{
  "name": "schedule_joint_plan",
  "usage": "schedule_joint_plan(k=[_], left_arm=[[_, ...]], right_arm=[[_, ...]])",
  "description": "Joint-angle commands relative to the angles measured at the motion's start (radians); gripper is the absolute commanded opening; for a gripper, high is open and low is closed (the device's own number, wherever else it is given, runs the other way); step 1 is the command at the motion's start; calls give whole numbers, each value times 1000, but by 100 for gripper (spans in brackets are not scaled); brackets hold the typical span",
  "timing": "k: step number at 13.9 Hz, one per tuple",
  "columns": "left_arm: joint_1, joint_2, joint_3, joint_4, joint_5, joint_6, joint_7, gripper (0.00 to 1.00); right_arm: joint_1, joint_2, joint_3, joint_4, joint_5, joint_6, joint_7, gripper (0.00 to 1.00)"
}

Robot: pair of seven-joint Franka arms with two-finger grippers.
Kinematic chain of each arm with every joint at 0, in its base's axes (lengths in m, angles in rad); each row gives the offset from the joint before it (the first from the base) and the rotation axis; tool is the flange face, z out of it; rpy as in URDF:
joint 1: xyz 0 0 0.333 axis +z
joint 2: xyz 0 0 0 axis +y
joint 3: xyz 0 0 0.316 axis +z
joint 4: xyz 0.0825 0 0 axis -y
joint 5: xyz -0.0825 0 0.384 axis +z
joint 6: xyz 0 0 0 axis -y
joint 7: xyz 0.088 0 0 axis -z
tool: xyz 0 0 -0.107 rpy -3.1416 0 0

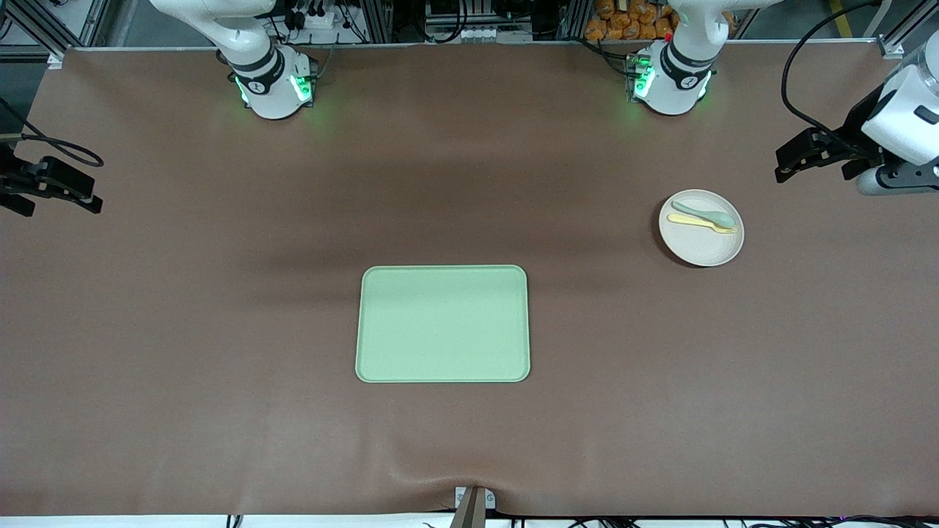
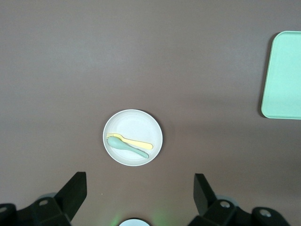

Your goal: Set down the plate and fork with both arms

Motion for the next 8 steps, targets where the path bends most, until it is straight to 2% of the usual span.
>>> schedule_joint_plan(k=[1,8], left_arm=[[5,-6,-4,-2,-3,8,19,100],[6,-3,-1,-2,-3,2,19,100]], right_arm=[[13,2,-5,1,0,-7,-4,100],[17,-5,-5,-10,0,2,-6,100]])
